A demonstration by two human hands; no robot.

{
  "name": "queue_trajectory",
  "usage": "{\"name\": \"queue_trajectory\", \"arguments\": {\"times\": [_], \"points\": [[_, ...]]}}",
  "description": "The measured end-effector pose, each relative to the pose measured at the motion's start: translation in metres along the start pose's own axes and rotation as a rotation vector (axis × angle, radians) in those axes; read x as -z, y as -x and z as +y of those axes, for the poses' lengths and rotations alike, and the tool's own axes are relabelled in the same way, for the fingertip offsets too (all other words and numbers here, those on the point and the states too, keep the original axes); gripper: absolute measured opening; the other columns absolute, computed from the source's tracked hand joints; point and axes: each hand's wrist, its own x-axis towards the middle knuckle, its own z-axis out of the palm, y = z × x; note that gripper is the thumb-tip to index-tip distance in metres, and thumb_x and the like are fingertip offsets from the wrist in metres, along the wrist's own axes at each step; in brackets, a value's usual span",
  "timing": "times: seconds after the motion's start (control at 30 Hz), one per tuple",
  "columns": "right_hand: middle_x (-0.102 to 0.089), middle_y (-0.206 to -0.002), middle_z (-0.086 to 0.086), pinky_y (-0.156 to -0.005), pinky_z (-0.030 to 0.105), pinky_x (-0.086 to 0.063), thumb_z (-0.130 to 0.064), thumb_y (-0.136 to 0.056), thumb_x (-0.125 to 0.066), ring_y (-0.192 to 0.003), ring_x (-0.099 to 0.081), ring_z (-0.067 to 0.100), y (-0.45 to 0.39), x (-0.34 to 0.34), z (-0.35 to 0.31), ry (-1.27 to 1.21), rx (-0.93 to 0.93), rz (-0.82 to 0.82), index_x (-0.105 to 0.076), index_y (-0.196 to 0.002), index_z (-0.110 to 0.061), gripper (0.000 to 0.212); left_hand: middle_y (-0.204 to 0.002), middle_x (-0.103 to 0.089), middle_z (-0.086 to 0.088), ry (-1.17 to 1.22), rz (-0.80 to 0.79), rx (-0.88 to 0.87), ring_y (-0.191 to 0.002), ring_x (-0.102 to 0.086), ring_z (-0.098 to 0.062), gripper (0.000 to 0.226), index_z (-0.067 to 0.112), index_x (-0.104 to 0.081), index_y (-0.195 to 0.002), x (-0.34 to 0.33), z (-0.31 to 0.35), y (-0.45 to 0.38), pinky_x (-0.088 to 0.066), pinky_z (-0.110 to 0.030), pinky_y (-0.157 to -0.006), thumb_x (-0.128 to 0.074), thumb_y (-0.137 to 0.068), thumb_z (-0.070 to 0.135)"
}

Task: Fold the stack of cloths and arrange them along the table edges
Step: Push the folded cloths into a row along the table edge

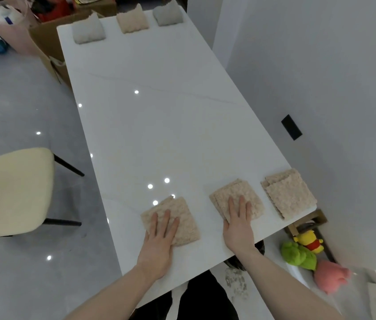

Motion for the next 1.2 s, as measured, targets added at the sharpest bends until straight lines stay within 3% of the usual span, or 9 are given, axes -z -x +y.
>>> {"name": "queue_trajectory", "arguments": {"times": [0.2, 0.27, 0.4, 0.77, 1.0, 1.2], "points": [[-0.027, -0.163, 0.029, -0.123, 0.054, -0.021, -0.014, -0.089, -0.07, -0.149, -0.019, 0.048, -0.026, 0.006, 0.003, 0.078, 0.061, 0.09, -0.035, -0.158, -0.004, 0.078, -0.164, 0.033, 0.01, 0.039, 0.031, 0.009, -0.152, 0.03, -0.029, 0.079, 0.036, 0.008, -0.162, 0.009, 0.008, -0.023, -0.019, -0.051, -0.126, -0.038, -0.101, 0.014], [-0.018, -0.168, 0.024, -0.126, 0.056, -0.022, -0.015, -0.096, -0.062, -0.153, -0.016, 0.047, -0.043, 0.014, 0.004, 0.003, 0.039, 0.056, -0.027, -0.162, -0.008, 0.075, -0.165, 0.031, 0.01, 0.038, 0.023, 0.007, -0.152, 0.029, -0.029, 0.079, 0.036, 0.006, -0.162, 0.011, 0.009, -0.034, -0.021, -0.052, -0.125, -0.039, -0.101, 0.014], [0.011, -0.171, 0.017, -0.129, 0.052, -0.01, -0.019, -0.107, -0.038, -0.157, 0.007, 0.043, -0.079, 0.03, 0.008, -0.016, 0.0, 0.014, -0.001, -0.166, -0.016, 0.07, -0.166, 0.03, 0.008, 0.033, 0.051, 0.013, -0.151, 0.029, -0.028, 0.079, 0.035, 0.004, -0.163, 0.027, 0.019, -0.064, -0.022, -0.052, -0.125, -0.037, -0.101, 0.008], [0.006, -0.172, 0.017, -0.129, 0.05, -0.009, -0.019, -0.106, -0.041, -0.157, 0.004, 0.043, -0.17, 0.071, 0.028, -0.016, -0.103, 0.031, -0.003, -0.165, -0.019, 0.07, -0.17, 0.017, 0.0, 0.025, 0.117, -0.009, -0.156, 0.016, -0.037, 0.068, 0.031, -0.003, -0.164, 0.066, 0.059, -0.16, -0.014, -0.052, -0.127, -0.037, -0.105, 0.021], [0.013, -0.172, 0.009, -0.122, 0.053, -0.026, -0.016, -0.107, -0.038, -0.158, 0.01, 0.039, -0.196, 0.099, 0.048, -0.035, -0.263, -0.006, 0.006, -0.165, -0.025, 0.073, -0.171, 0.012, -0.002, 0.028, 0.121, -0.012, -0.156, 0.011, -0.04, 0.069, 0.028, -0.007, -0.164, 0.066, 0.064, -0.182, -0.017, -0.054, -0.125, -0.041, -0.104, 0.021], [0.011, -0.173, 0.01, -0.126, 0.054, -0.015, -0.026, -0.109, -0.04, -0.158, 0.01, 0.039, -0.192, 0.106, 0.054, -0.08, -0.223, -0.032, 0.001, -0.165, -0.025, 0.07, -0.17, 0.016, -0.001, 0.035, 0.124, -0.009, -0.155, 0.016, -0.039, 0.067, 0.028, -0.003, -0.164, 0.075, 0.074, -0.203, -0.008, -0.05, -0.128, -0.037, -0.106, 0.024]]}}
